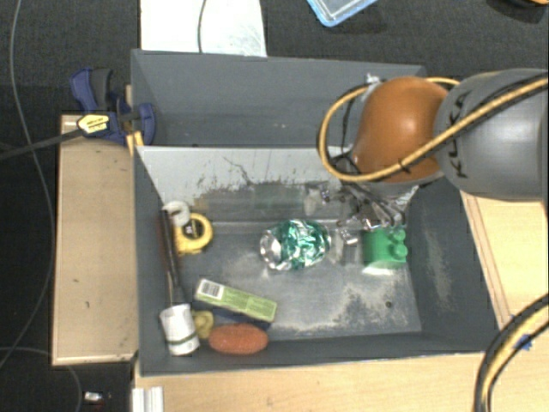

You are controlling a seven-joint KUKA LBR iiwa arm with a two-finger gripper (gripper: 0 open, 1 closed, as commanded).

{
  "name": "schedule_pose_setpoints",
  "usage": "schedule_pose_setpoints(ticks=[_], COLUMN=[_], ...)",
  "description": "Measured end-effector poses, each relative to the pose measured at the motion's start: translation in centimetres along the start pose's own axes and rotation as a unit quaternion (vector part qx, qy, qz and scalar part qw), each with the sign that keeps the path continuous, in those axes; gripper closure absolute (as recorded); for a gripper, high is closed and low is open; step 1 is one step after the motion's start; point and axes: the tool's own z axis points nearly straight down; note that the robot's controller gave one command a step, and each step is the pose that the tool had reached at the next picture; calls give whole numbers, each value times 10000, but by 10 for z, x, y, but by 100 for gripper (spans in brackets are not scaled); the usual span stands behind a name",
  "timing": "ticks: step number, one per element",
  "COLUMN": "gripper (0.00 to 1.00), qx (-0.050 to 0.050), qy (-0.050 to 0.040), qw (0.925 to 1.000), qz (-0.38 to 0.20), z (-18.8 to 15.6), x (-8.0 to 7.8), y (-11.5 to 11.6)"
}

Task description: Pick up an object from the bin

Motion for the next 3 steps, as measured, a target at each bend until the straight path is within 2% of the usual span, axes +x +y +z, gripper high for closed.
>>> schedule_pose_setpoints(ticks=[1,2,3], gripper=[0,0,0], qx=[-22,-15,-18], qy=[34,36,35], qw=[9958,9987,9931], qz=[916,504,1173], z=[49,58,61], x=[15,10,2], y=[-19,-11,14])
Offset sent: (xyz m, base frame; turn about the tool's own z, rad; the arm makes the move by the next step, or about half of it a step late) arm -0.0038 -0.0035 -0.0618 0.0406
